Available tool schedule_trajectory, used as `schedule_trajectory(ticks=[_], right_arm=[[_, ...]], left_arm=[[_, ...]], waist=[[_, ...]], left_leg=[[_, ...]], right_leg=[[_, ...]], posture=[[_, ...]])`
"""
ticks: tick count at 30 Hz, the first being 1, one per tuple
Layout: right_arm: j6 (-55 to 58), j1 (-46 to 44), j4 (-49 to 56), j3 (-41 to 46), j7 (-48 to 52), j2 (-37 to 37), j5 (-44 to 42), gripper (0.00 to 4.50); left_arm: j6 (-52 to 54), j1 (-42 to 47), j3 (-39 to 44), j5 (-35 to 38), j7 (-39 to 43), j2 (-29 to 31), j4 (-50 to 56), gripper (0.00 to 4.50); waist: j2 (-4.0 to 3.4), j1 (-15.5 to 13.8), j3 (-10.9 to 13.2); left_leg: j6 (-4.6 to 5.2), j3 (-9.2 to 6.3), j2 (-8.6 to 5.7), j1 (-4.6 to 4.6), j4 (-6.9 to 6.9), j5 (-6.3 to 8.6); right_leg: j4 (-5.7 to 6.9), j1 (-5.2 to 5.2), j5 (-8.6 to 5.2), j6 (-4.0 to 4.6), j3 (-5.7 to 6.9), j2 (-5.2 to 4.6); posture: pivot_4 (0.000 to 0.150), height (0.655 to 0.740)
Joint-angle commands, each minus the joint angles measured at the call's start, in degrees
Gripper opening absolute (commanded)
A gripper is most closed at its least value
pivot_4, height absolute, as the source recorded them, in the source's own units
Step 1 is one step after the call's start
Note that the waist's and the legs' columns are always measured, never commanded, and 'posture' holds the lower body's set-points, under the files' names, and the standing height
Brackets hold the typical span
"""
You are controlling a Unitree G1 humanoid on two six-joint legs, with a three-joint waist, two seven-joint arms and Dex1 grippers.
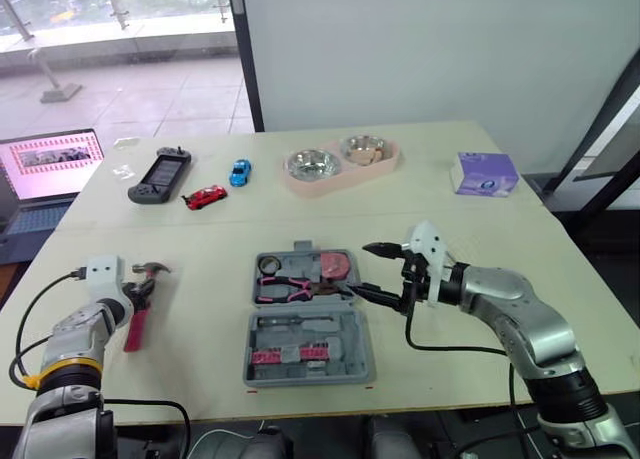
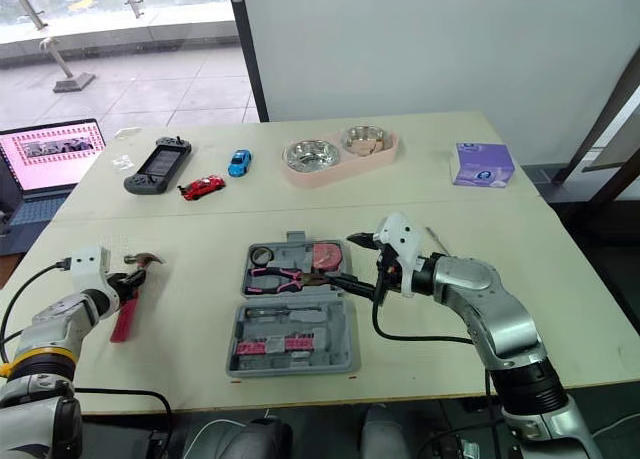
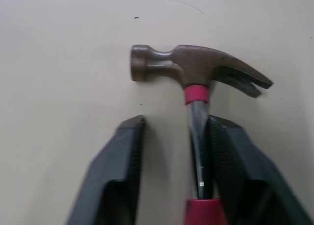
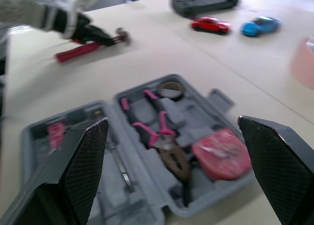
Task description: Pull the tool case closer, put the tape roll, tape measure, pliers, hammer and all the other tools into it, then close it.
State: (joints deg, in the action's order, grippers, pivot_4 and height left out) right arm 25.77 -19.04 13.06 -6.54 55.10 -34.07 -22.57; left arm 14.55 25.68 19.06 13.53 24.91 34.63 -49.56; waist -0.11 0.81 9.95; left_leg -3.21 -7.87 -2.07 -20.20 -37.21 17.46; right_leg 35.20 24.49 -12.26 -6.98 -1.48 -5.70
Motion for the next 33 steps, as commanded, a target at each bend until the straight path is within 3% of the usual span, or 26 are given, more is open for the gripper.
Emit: schedule_trajectory(ticks=[1,14,27,33], right_arm=[[-3.42,-3.98,-2.22,-1.57,5.16,-1.76,1.23,4.5],[-4.8,-5.84,-4.73,-2.26,8.84,-0.76,1.25,4.5],[-7.26,-6.28,-5.62,-2.67,10.44,-0.18,2.43,4.5],[-5.16,-4.98,-2.83,-2.06,8.43,-0.09,1.48,4.5]], left_arm=[[0.84,-0.56,-1.43,-0.71,1.29,-1.91,-3.62,0.05],[1.28,-3.51,0.33,0.4,0.45,-2.06,0.83,0.05],[7.66,-13.74,3.85,4.8,0.96,-1.72,23.63,0.05],[13.16,-19.79,4.28,6.25,5.53,3.53,36.28,0.05]], waist=[[-0.04,-0.02,-0.02],[-0.14,0.03,-0.08],[-0.02,0.38,-0.05],[0.52,0.24,0.07]], left_leg=[[0.0,0.01,-0.02,0.0,-0.01,0.0],[-0.03,-0.01,-0.09,0.01,0.0,-0.02],[-0.03,0.0,-0.08,-0.04,0.02,-0.02],[-0.04,-0.04,-0.06,-0.15,0.02,-0.02]], right_leg=[[-0.01,-0.01,0.01,-0.03,0.0,-0.02],[-0.02,-0.04,0.02,-0.06,0.0,-0.12],[-0.03,0.03,0.02,-0.06,0.0,-0.13],[-0.02,0.13,0.02,-0.05,0.03,-0.12]], posture=[[0.15,0.736],[0.15,0.736],[0.15,0.736],[0.15,0.736]])
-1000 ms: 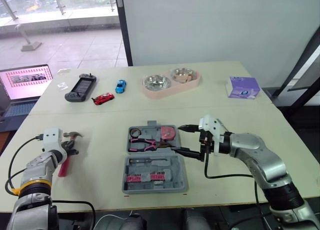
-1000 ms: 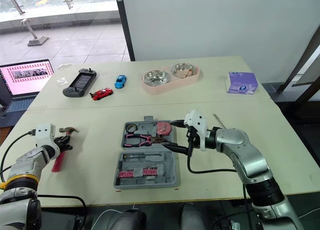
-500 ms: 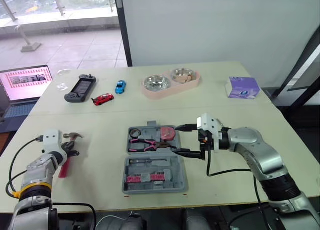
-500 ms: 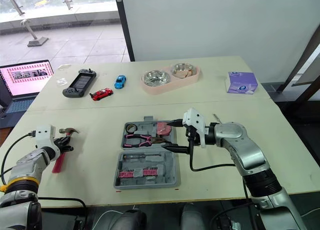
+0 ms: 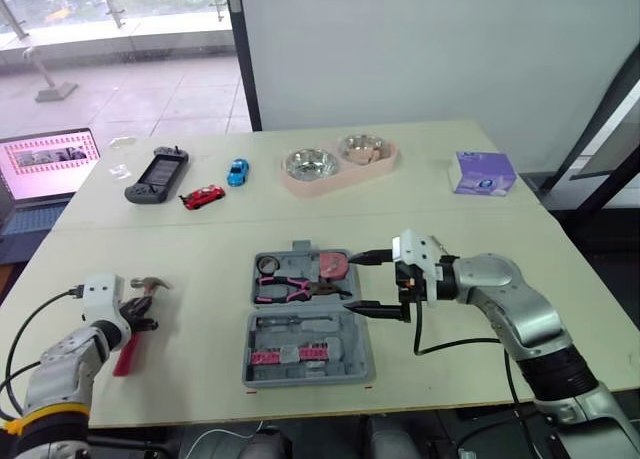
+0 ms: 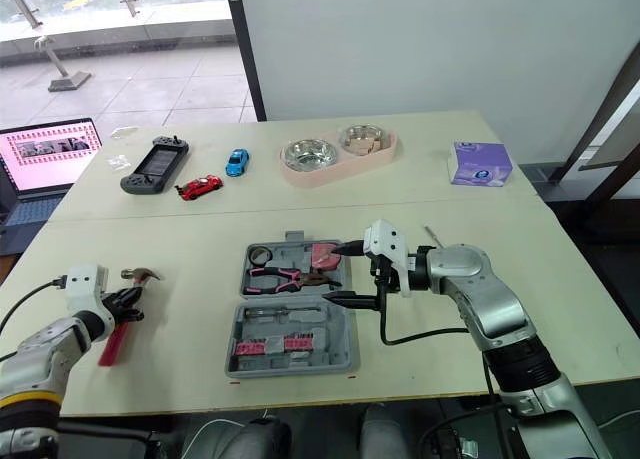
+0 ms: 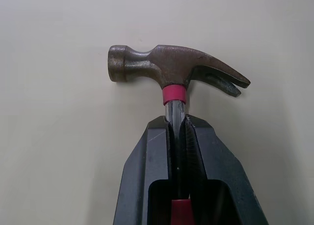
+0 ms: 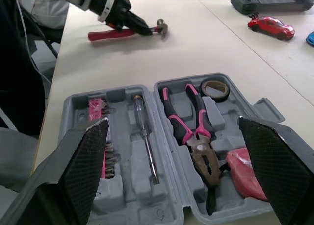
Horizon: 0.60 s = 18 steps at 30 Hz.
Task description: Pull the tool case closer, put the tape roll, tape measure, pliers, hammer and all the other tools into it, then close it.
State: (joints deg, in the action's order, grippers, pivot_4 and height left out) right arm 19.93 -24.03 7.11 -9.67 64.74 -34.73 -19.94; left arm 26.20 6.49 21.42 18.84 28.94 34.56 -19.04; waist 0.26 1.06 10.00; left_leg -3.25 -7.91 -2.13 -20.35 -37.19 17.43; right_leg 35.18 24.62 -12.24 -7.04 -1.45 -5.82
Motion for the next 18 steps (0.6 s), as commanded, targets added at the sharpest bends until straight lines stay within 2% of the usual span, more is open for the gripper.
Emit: schedule_trajectory(ticks=[1,9,18], right_arm=[[0.94,0.16,3.47,1.07,-1.65,0.71,-1.22,4.5],[1.45,1.16,4.68,0.74,-3.81,1.15,-1.06,4.5],[1.26,1.66,4.49,0.22,-5.5,1.44,-0.25,4.5]], left_arm=[[2.6,-1.19,2.19,1.18,1.75,4.28,7.04,0.05],[4.37,-3.85,1.73,1.39,3.15,5.65,13.03,0.05],[4.12,-3.33,-1.42,-0.14,3.04,3.56,10.76,0.05]], waist=[[0.18,-0.04,0.01],[0.2,-0.21,0.02],[0.2,-0.14,0.01]], left_leg=[[0.0,-0.02,0.01,-0.01,0.0,0.0],[-0.01,-0.02,0.0,-0.04,0.01,0.0],[-0.01,-0.01,0.01,-0.03,0.01,0.0]], right_leg=[[0.0,0.01,0.0,0.01,0.01,0.01],[-0.07,0.0,0.0,0.01,0.01,0.0],[-0.07,0.0,0.0,0.01,0.01,0.0]], posture=[[0.15,0.736],[0.15,0.736],[0.15,0.736]])
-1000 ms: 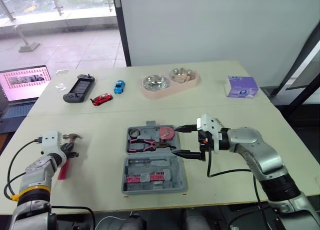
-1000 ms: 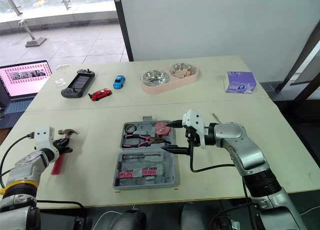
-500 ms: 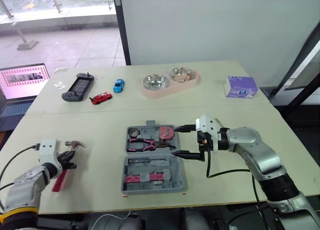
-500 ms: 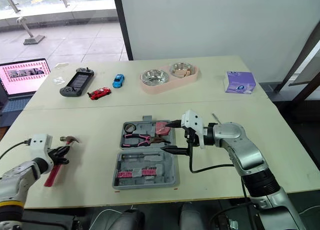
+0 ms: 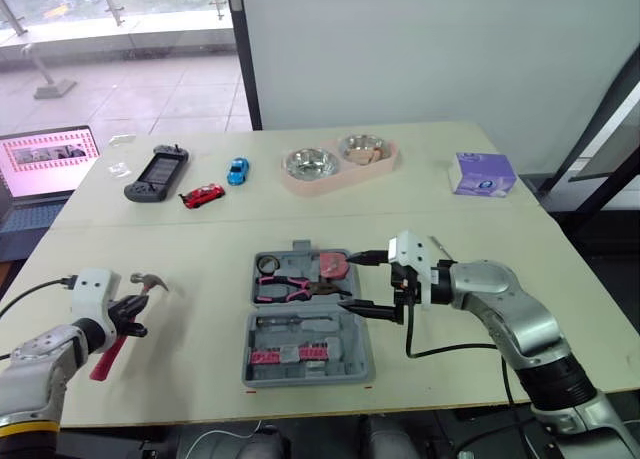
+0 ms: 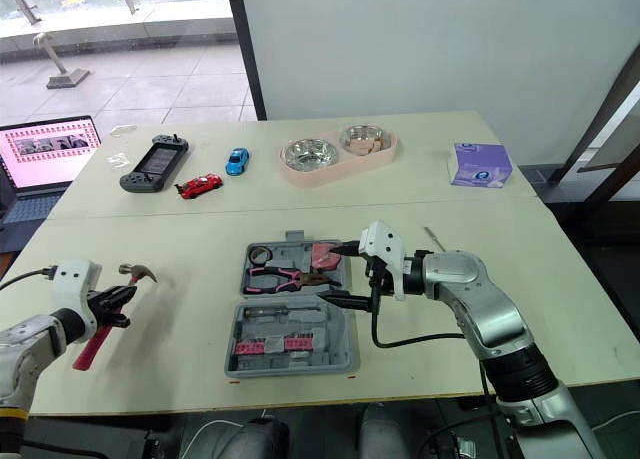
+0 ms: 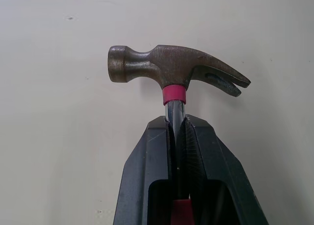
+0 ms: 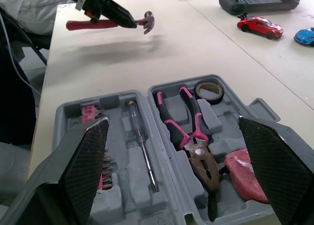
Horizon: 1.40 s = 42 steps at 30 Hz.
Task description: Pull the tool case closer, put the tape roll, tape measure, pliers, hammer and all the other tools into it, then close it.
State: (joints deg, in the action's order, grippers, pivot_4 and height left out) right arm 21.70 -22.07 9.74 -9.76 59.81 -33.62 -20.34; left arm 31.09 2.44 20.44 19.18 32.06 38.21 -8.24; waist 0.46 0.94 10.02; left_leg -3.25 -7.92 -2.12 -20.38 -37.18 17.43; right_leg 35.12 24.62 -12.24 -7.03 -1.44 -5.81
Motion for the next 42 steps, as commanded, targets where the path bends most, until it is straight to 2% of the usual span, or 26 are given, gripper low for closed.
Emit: schedule_trajectory(ticks=[1,12,16,20,25,30,36,38,42], right_arm=[[-0.61,-0.14,1.85,0.26,-0.75,0.26,0.35,4.5],[1.47,3.1,5.83,0.48,-2.8,-0.14,-0.22,4.5],[1.85,3.59,6.33,0.52,-3.78,0.16,0.04,4.5],[1.8,4.61,7.06,1.48,-4.79,-0.4,-0.08,4.5],[1.7,5.71,8.3,3.58,-4.45,-2.78,-0.66,4.5],[0.85,4.7,7.57,4.8,-2.15,-6.28,-0.35,4.5],[1.12,3.23,7.25,5.53,-1.27,-8.01,-0.79,4.5],[1.2,3.49,7.72,5.74,-2.33,-7.76,-0.42,4.5],[1.62,4.98,9.06,6.4,-3.69,-7.95,-0.41,4.5]], left_arm=[[-0.83,1.03,-0.64,-0.41,-0.1,-0.43,-0.4,0.05],[-3.42,2.18,-2.77,-2.17,0.49,-1.8,-2.84,0.05],[-3.94,2.77,-2.09,-1.37,1.34,-1.07,-0.49,0.05],[0.55,2.83,-2.4,0.67,4.88,2.19,5.69,0.05],[5.78,2.2,-9.69,1.47,14.97,10.74,16.46,0.05],[7.99,7.94,-17.71,2.62,23.53,15.66,23.52,0.05],[11.81,17.0,-29.44,0.83,28.78,16.34,27.96,0.05],[16.54,21.01,-35.76,-0.98,27.47,14.68,31.22,0.05],[21.54,25.05,-41.18,-1.22,27.2,13.1,34.97,0.05]], waist=[[0.0,-0.04,0.0],[0.05,-0.11,-0.01],[0.08,-0.13,-0.01],[0.16,-0.08,0.04],[0.2,-0.08,0.09],[0.21,-0.01,0.15],[0.33,0.23,0.25],[0.34,0.22,0.26],[0.56,0.07,0.4]], left_leg=[[0.0,0.0,0.0,0.0,0.0,0.0],[0.0,0.0,0.0,0.0,0.0,0.0],[0.0,0.0,0.0,-0.01,0.0,0.0],[0.0,0.0,0.0,-0.01,0.0,0.0],[0.0,0.04,-0.02,-0.04,-0.01,0.0],[0.0,0.06,0.0,-0.01,0.01,0.0],[0.01,0.08,0.0,-0.02,0.01,0.0],[0.02,0.07,0.0,-0.02,0.03,0.01],[0.02,0.07,-0.01,-0.08,-0.03,0.0]], right_leg=[[0.0,0.0,0.0,0.0,0.0,0.0],[0.0,0.0,0.0,0.0,0.0,0.0],[0.0,0.0,0.0,0.0,0.0,0.0],[0.0,0.0,0.0,0.0,0.0,0.0],[-0.04,0.0,-0.01,0.0,-0.02,-0.01],[-0.04,-0.01,-0.01,0.0,-0.02,-0.01],[-0.04,-0.01,-0.01,0.0,-0.02,0.0],[-0.02,-0.01,-0.01,0.0,-0.02,0.01],[-0.02,-0.01,-0.01,-0.01,-0.03,0.01]], posture=[[0.15,0.736],[0.15,0.736],[0.15,0.736],[0.15,0.736],[0.15,0.736],[0.15,0.736],[0.15,0.736],[0.15,0.736],[0.15,0.736]])
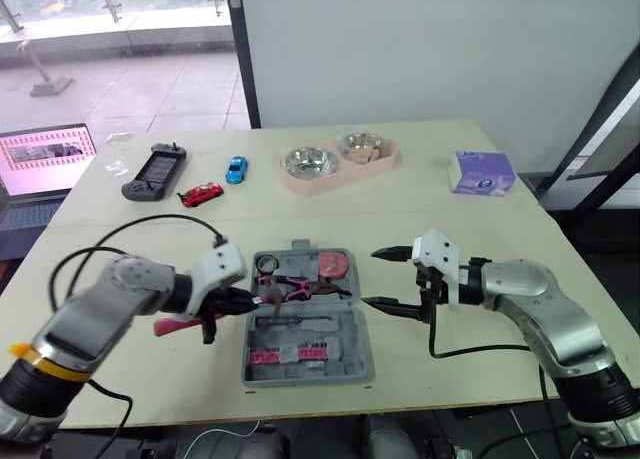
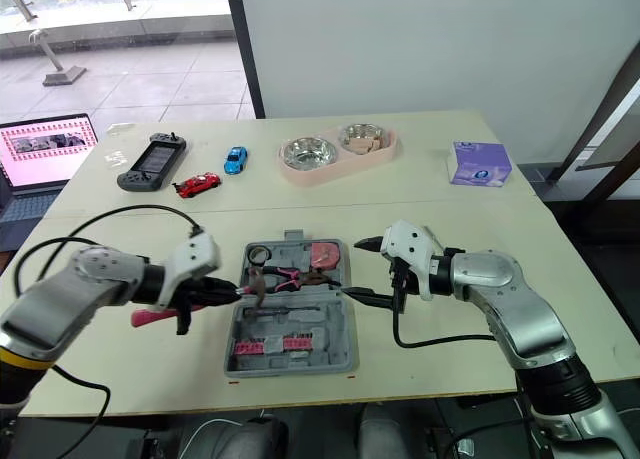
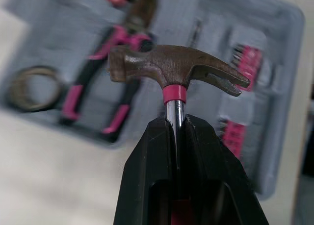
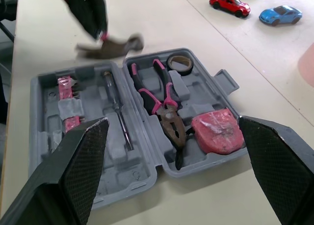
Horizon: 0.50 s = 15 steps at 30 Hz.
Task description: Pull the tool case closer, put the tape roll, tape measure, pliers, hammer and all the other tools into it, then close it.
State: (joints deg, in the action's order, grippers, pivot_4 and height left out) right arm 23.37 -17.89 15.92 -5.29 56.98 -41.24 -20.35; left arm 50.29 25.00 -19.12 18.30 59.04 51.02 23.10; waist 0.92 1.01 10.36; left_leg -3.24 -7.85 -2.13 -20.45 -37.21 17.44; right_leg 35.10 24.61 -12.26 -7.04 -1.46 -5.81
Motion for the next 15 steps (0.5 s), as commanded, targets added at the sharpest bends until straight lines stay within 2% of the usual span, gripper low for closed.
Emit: schedule_trajectory(ticks=[1,8,12,15], right_arm=[[0.11,1.29,3.26,2.12,-1.02,-0.5,-0.58,4.5],[0.22,4.1,4.52,3.68,-1.78,-1.61,-0.23,4.5],[0.84,4.31,4.26,4.6,-2.94,-1.28,-0.62,4.5],[0.82,4.8,4.41,4.63,-2.9,-1.55,-0.54,4.5]], left_arm=[[3.01,3.43,-2.76,-0.6,0.39,0.14,4.01,0.05],[6.15,10.7,-13.65,-7.03,-0.48,0.01,7.29,0.05],[7.19,14.06,-18.49,-9.68,-2.83,-5.36,5.42,0.05],[8.98,14.69,-19.25,-9.02,-3.42,-8.51,5.35,0.05]], waist=[[0.15,0.0,0.09],[0.16,-0.03,0.17],[0.16,-0.23,0.18],[0.18,-0.13,0.19]], left_leg=[[0.0,-0.01,0.0,0.01,0.0,0.0],[0.0,-0.01,0.0,0.02,-0.01,0.0],[0.0,-0.01,0.0,-0.01,-0.05,-0.01],[0.0,-0.01,-0.01,-0.03,-0.06,-0.01]], right_leg=[[0.01,0.0,0.0,0.0,0.0,0.01],[0.0,-0.01,-0.01,-0.01,-0.02,0.03],[0.01,-0.02,-0.02,-0.02,-0.02,0.03],[0.0,-0.02,-0.02,-0.03,-0.02,0.03]], posture=[[0.15,0.736],[0.15,0.736],[0.15,0.736],[0.15,0.736]])
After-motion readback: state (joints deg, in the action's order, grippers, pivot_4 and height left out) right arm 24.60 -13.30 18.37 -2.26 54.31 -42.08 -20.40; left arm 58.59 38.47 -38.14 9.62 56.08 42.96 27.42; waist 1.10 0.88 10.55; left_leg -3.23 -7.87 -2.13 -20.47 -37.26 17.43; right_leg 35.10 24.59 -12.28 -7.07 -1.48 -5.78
